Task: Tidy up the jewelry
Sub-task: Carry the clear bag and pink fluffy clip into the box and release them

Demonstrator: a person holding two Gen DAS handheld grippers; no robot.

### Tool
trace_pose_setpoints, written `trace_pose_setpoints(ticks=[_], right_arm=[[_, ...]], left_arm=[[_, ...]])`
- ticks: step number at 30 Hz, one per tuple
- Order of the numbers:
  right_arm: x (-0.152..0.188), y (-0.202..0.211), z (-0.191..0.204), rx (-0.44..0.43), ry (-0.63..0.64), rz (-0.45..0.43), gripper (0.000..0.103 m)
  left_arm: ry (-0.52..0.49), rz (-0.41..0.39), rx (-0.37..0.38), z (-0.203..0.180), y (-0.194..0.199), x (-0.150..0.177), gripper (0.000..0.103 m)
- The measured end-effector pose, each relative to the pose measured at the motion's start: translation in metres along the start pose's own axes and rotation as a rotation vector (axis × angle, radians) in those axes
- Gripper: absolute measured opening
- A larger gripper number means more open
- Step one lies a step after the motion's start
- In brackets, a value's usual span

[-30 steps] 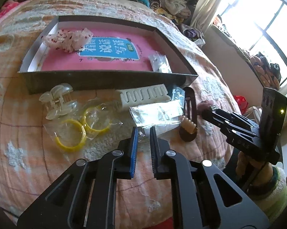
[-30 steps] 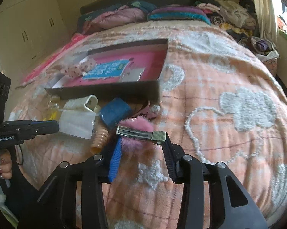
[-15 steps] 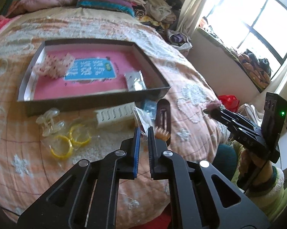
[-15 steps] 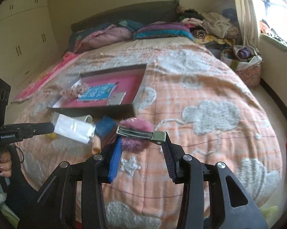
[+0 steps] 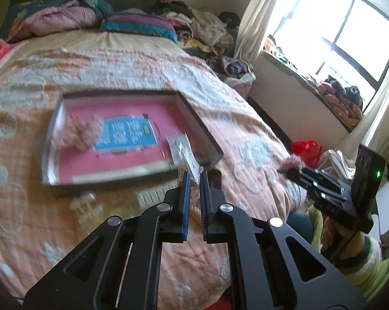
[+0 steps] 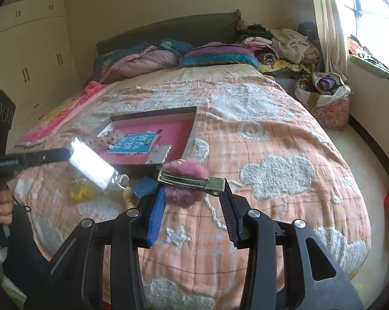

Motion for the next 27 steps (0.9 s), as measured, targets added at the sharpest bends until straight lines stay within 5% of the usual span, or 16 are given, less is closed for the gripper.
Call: trace_pose_setpoints(ticks=[12, 27], right_arm=[[-0.050, 0.010, 0.029, -0.019, 0.077, -0.048, 0.039], [-0.121, -0.007, 0.076, -0.040, 0.169, -0.101, 0.039]], left_arm=[[0.004, -0.131, -0.061, 0.028, 0.050, -0.061, 0.002], [0.089, -0.210, -0.029, 0.072, 0.075, -0.094, 0.002]])
Point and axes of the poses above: each gripper's, at about its wrist camera, not at the fingertips, and y roughly against the way its jaws point, z to its left, x to its underside, the point moved 8 cm from there along -y, roughly the way its jaws point, and after that the axes turned 12 degrees about z, right-handed, at the moved point
